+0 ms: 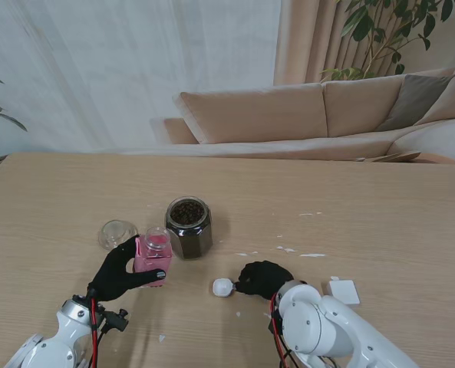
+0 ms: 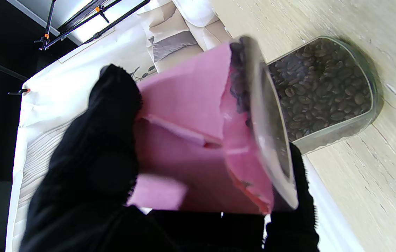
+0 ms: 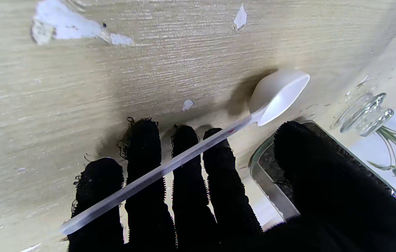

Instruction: Portion coffee beans from the glass jar into the coffee jar

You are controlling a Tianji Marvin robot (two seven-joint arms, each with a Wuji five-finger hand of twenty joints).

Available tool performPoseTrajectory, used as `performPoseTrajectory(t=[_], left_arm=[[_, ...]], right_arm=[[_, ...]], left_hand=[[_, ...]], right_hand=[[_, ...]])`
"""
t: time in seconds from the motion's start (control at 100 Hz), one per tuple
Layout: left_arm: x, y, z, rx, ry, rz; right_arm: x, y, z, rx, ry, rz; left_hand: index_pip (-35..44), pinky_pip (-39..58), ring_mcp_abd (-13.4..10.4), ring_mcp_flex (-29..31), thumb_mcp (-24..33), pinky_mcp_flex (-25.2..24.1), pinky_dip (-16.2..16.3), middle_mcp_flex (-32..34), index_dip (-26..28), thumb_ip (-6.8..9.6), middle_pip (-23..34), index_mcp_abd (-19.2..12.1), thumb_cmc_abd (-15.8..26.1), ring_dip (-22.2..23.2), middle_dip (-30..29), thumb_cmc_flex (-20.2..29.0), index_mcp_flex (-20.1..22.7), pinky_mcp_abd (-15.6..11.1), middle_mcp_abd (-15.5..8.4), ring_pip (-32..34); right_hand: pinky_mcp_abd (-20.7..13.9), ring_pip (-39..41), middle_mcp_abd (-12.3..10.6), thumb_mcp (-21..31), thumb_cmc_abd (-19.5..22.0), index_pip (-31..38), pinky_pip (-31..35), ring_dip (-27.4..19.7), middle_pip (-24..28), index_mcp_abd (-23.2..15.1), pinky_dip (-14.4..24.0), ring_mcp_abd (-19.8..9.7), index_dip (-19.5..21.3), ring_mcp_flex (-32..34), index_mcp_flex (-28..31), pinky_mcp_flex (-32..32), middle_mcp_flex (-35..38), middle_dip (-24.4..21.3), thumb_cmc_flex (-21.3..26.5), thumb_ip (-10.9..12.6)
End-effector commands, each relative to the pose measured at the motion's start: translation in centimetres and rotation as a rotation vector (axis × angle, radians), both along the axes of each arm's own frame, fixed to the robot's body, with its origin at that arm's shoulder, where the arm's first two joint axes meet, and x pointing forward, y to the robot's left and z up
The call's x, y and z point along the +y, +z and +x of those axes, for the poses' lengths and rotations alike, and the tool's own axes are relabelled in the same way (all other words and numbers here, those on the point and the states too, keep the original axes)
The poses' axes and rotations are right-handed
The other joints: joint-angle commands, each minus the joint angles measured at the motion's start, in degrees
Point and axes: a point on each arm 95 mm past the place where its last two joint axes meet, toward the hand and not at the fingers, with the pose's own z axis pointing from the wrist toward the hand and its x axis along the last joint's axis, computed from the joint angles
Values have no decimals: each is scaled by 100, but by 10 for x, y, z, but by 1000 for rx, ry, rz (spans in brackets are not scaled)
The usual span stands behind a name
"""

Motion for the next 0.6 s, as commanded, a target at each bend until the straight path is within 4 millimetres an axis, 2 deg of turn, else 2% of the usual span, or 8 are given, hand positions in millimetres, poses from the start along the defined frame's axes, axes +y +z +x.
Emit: performPoseTrajectory(t=[0.0,0.11,0.16,0.31,0.41,0.52,0.59], left_arm=[[-4,0,-3,1,-15,-1],[-4,0,-2,-1,-15,1],[-4,0,-2,-1,-15,1],[-4,0,-3,-2,-19,1],[-4,0,-3,-1,-20,1],[-4,0,-3,-1,-22,3],[-5,0,-3,-1,-23,4]], right_arm=[[0,-9,-8,21,6,-8],[-2,-6,-9,-22,-3,-22],[-3,-4,-9,-47,-4,-34],[-6,2,-10,-104,-1,-61],[-7,6,-10,-125,-1,-61],[-8,8,-12,-146,3,-60],[-9,9,-13,-173,10,-78]], left_hand=[[1130,16,-119,-60,1428,32,21,362,344,66,610,-1183,946,12,396,1620,412,-106,-712,6],[1125,20,-118,-61,1428,34,22,369,342,65,612,-1184,943,12,397,1618,402,-105,-713,6],[1128,21,-120,-60,1430,35,23,368,343,66,612,-1184,944,13,397,1620,408,-106,-714,7],[1129,21,-118,-56,1426,31,23,368,344,65,613,-1183,941,14,399,1616,406,-106,-721,8],[1128,20,-120,-60,1428,31,23,367,342,66,612,-1185,942,14,398,1617,406,-106,-723,6],[1129,19,-114,-55,1429,31,22,365,343,66,610,-1185,941,14,396,1619,407,-104,-714,7],[1129,19,-118,-57,1429,31,22,368,342,66,612,-1179,941,14,397,1616,409,-104,-718,6]], right_hand=[[3,-1129,139,-169,37,-290,-194,-569,-245,85,45,165,-166,-593,-234,-300,-332,-184,-230,-55],[18,-1382,105,-310,35,-443,-586,-661,-438,4,-15,64,-268,-958,-406,-734,-597,-322,-247,-67],[60,-1642,77,-378,45,-479,-1037,-783,-576,-33,-172,-12,-314,-1123,-452,-926,-670,-433,-234,-62],[165,-2806,-15,-519,94,-552,-2801,-1441,-1213,-344,-1137,-317,-431,-1472,-708,-1460,-986,-974,-216,-47],[67,-3535,-137,-594,128,-739,-3804,-1943,-1654,-497,-1865,-477,-665,-1647,-872,-1713,-1205,-1355,-195,-37],[-383,-4029,-327,-672,191,-1063,-4680,-2477,-2162,-621,-2796,-836,-1166,-1808,-1082,-1915,-1353,-1595,-194,-31],[-654,-4131,-506,-722,248,-1062,-4888,-2603,-2271,-807,-3066,-1020,-1277,-1989,-1258,-2026,-1525,-1637,-182,-30]])
